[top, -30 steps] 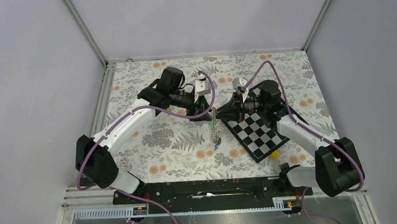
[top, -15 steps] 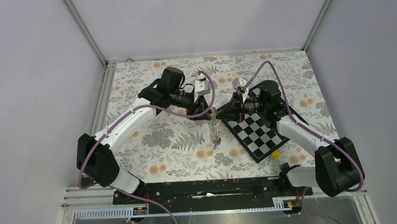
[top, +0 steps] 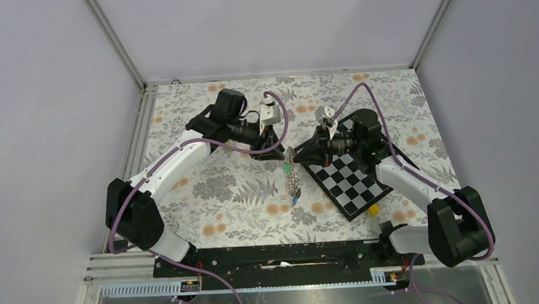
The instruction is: Put the keys on the keyring
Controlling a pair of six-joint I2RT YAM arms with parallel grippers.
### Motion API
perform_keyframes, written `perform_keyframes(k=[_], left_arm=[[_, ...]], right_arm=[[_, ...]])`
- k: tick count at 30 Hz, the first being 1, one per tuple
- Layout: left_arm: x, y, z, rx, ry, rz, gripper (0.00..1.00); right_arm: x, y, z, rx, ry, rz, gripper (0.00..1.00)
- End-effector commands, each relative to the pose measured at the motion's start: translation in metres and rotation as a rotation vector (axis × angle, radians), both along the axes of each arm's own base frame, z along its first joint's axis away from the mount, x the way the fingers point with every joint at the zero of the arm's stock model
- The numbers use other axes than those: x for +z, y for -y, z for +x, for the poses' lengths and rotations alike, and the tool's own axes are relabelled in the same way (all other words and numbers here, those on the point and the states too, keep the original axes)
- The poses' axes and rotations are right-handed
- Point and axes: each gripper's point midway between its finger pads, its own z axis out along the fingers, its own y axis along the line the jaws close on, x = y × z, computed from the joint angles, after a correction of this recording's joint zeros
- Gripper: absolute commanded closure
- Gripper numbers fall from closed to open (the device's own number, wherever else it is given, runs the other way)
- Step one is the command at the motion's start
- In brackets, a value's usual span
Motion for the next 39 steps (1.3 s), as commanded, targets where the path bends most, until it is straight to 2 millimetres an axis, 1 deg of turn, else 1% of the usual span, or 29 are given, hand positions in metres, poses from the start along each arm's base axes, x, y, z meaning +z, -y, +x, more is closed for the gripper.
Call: perform_keyframes(k=[1, 4, 14, 18, 25, 33, 39], left_arm=[[0.013, 0.011, 0.002, -0.032, 0.049, -0.043, 0.64], [0.009, 0.016, -0.003, -0.045, 0.046, -0.034, 0.64], [0.008, 0.021, -0.014, -0.070, 0.054, -0.029, 0.64], [0.008, 0.020, -0.014, -0.069, 0.055, -0.029, 0.66], [0.011, 0.023, -0.012, -0.070, 0.047, -0.034, 0.73], [0.013, 0.026, -0.011, -0.072, 0.035, -0.043, 0.77], [0.019, 0.027, -0.008, -0.051, 0.053, -0.061, 0.79]], right_arm=[[0.015, 0.000, -0.001, 0.025, 0.071, 0.038, 1.00], [0.015, 0.000, -0.001, 0.024, 0.067, 0.039, 1.00], [0.015, 0.000, 0.000, 0.020, 0.068, 0.039, 1.00], [0.014, 0.000, 0.000, 0.017, 0.064, 0.037, 1.00], [0.012, 0.000, 0.001, 0.014, 0.057, 0.034, 1.00], [0.009, -0.001, 0.003, 0.008, 0.053, 0.029, 1.00], [0.007, 0.000, 0.004, 0.003, 0.057, 0.019, 1.00]])
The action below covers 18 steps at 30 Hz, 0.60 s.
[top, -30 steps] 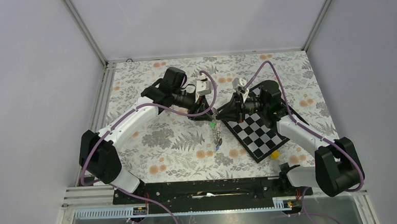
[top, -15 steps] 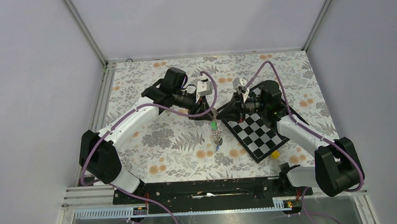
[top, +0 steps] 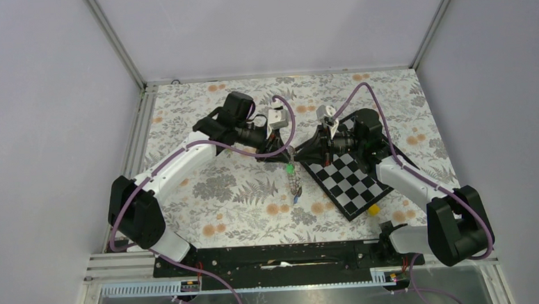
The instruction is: Put the keys on the keyring
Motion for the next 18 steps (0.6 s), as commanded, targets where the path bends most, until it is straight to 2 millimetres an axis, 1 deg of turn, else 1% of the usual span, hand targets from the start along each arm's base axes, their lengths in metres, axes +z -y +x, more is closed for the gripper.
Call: perform_keyframes(k=[1, 6, 10, 14, 16, 18], left_arm=[[0.027, 0.011, 0.007, -0.011, 0.082, -0.081, 0.80], [0.029, 0.011, 0.005, -0.013, 0.079, -0.092, 0.80], [0.026, 0.011, 0.007, -0.004, 0.082, -0.086, 0.80], [0.028, 0.010, 0.021, 0.077, 0.132, -0.083, 0.79], [0.029, 0.007, 0.031, 0.140, 0.175, -0.077, 0.75], [0.031, 0.004, 0.037, 0.176, 0.214, -0.071, 0.71]], right_arm=[[0.007, -0.001, 0.002, 0.012, 0.065, 0.013, 1.00], [0.005, -0.001, 0.002, 0.008, 0.065, 0.007, 1.00], [0.006, -0.001, 0.002, 0.008, 0.067, 0.008, 1.00], [0.007, -0.001, 0.000, 0.016, 0.072, 0.010, 1.00], [0.008, -0.001, 0.000, 0.020, 0.077, 0.011, 1.00], [0.009, -0.001, -0.001, 0.022, 0.083, 0.013, 1.00]])
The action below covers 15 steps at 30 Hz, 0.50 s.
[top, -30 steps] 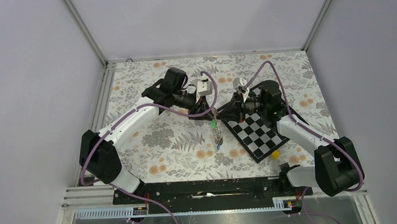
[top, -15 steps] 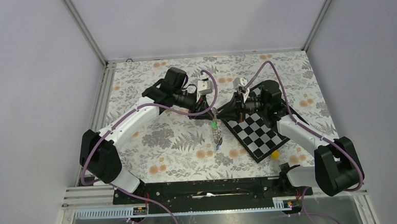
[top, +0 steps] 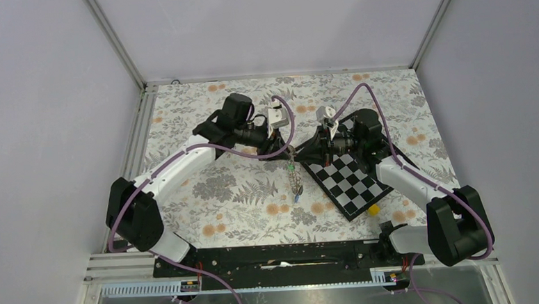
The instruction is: Put the keys on the keyring
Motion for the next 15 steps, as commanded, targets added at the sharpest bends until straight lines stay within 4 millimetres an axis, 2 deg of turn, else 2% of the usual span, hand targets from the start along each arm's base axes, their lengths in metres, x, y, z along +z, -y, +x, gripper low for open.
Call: perform_keyframes(k=[1, 6, 15], left_arm=[[0.038, 0.001, 0.025, 0.100, 0.213, -0.069, 0.68], [0.037, -0.005, 0.016, 0.054, 0.222, -0.057, 0.63], [0.039, 0.000, -0.009, -0.071, 0.108, -0.088, 0.62]], right_arm=[[0.012, -0.002, -0.003, 0.027, 0.059, 0.018, 1.00], [0.011, -0.002, -0.003, 0.027, 0.059, 0.018, 1.00], [0.009, -0.002, -0.002, 0.023, 0.050, 0.014, 1.00]])
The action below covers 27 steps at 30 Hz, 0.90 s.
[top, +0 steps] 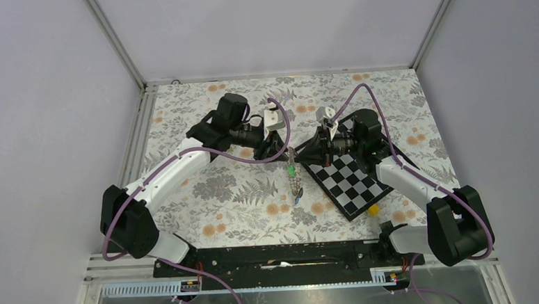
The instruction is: Put the keys on the keyring
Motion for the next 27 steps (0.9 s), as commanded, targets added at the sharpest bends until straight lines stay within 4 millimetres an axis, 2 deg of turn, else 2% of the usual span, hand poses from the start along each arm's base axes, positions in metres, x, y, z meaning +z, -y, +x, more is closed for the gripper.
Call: perform_keyframes(k=[1, 8, 27], left_arm=[[0.022, 0.007, -0.011, -0.089, -0.020, -0.066, 0.62], [0.019, 0.014, -0.012, -0.115, -0.091, -0.076, 0.69], [0.009, 0.019, -0.012, -0.123, -0.139, -0.069, 0.92]], right_arm=[[0.012, -0.002, 0.000, 0.019, 0.066, 0.023, 1.00], [0.012, -0.002, 0.001, 0.019, 0.062, 0.023, 1.00], [0.011, -0.002, 0.002, 0.006, 0.066, 0.022, 1.00]])
